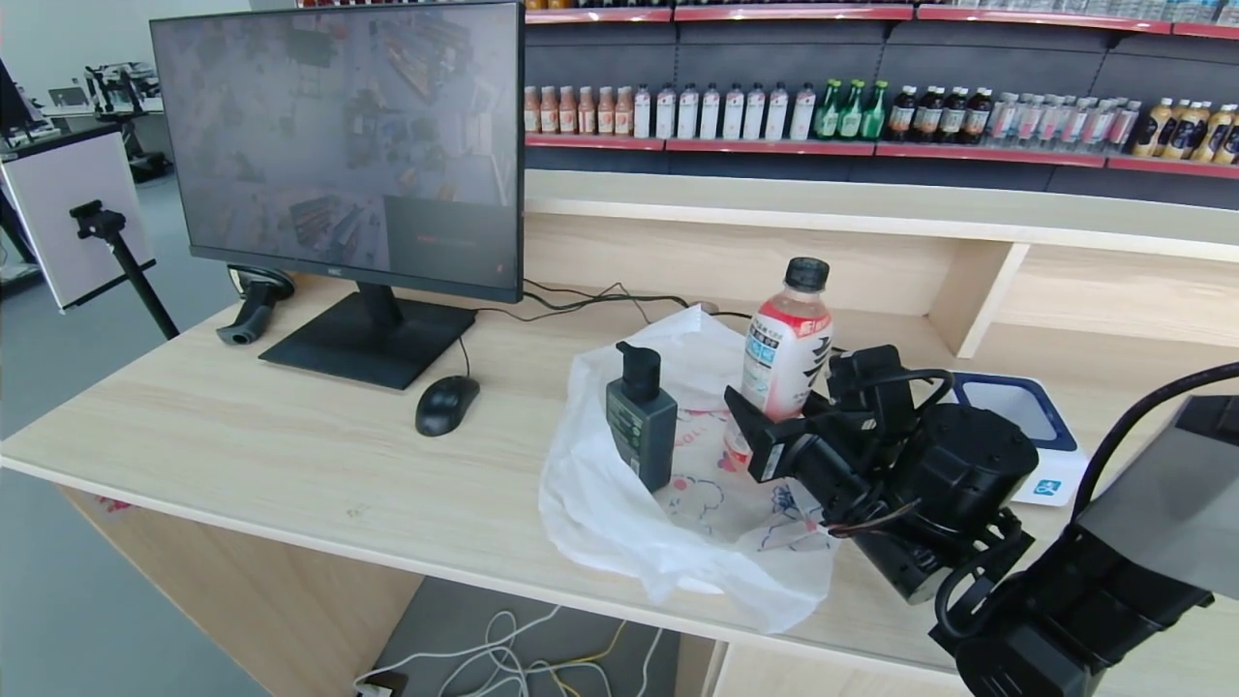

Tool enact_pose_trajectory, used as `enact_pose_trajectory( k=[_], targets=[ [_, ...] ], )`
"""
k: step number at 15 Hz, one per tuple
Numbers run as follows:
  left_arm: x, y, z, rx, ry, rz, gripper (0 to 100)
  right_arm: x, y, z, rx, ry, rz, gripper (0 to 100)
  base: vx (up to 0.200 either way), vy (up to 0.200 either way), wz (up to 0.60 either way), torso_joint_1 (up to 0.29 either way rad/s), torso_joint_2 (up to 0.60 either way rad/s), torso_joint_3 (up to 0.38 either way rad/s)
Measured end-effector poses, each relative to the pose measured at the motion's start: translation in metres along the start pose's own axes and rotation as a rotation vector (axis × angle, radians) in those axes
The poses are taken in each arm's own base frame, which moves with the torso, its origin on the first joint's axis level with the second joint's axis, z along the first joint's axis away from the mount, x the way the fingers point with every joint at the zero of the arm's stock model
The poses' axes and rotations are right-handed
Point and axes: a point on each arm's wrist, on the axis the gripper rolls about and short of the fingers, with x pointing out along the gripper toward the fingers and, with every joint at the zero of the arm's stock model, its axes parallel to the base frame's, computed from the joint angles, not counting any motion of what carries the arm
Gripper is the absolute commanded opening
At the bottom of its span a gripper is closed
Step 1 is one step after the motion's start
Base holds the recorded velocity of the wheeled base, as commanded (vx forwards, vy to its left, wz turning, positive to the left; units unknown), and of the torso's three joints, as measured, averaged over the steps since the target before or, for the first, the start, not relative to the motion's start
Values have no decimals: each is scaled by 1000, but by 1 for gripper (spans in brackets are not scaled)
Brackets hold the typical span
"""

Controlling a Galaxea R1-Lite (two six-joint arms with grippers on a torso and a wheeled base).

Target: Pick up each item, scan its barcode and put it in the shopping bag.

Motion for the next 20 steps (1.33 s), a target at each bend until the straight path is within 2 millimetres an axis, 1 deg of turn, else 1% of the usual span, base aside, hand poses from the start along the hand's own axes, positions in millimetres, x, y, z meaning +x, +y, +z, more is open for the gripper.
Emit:
enact_pose_trajectory(
  k=[6,10,16,17,20],
  targets=[
    [0,0,0,0,0,-1,100,-2,1,-3,6,15,3,0,0,0,0,0,0,0],
    [0,0,0,0,0,-1,100,-5,8,-4,7,22,27,0,0,0,0,0,0,0],
    [0,0,0,0,-1,-1,100,-10,9,-8,2,45,33,0,0,0,0,0,0,0],
    [0,0,0,0,-1,-1,100,-11,9,-9,1,49,34,100,0,0,0,0,0,0],
    [0,0,0,0,0,0,100,-12,8,-12,0,72,33,100,0,0,0,0,0,0]
  ],
)
